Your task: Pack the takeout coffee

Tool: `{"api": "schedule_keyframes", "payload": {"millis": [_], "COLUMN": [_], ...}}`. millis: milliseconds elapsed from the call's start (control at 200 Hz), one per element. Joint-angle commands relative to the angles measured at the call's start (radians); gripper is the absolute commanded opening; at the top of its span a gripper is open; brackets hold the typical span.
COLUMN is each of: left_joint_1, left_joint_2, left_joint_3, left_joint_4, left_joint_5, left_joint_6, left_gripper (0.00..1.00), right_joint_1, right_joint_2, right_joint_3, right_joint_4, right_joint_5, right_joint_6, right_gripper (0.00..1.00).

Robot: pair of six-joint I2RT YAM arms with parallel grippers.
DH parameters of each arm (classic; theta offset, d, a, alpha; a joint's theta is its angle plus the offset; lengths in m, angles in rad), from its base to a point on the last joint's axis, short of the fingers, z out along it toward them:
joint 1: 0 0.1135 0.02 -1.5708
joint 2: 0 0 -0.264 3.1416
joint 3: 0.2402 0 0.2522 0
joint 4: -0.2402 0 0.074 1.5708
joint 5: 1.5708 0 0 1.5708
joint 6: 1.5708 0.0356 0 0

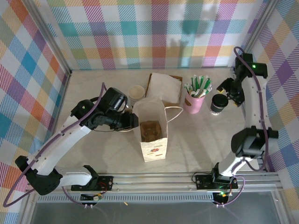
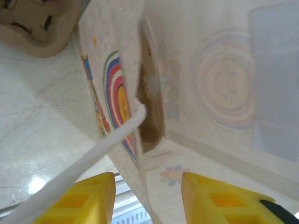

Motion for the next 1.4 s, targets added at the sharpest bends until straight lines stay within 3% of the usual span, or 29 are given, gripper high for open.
{"api": "schedule_keyframes", "payload": {"millis": [0,165,355,535,815,1395], "left_joint_1": [0.035,0.053,0.079,0.105,0.114,0.115], "left_joint_2": [0.037,0.09,0.128,0.157,0.163,0.124], "left_joint_3": [0.095,0.165,0.242,0.268,0.28,0.312], "left_joint_4": [-0.03,-0.034,-0.043,-0.051,-0.059,-0.03], "left_joint_5": [0.065,0.143,0.149,0.182,0.189,0.136], "left_joint_6": [0.079,0.131,0.18,0.23,0.238,0.196], "left_gripper": [0.47,0.48,0.47,0.47,0.48,0.48], "right_joint_1": [-0.013,-0.077,-0.165,-0.175,-0.175,-0.143], "right_joint_2": [0.072,0.113,0.083,0.127,0.238,0.309], "right_joint_3": [0.069,-0.002,-0.116,-0.11,-0.042,-0.018], "right_joint_4": [0.015,0.139,0.312,0.336,0.306,0.266], "right_joint_5": [-0.049,-0.14,-0.273,-0.373,-0.359,-0.316], "right_joint_6": [-0.229,-0.448,-0.541,-0.661,-0.71,-0.694], "right_gripper": [0.83,0.83,0.81,0.83,0.83,0.8]}}
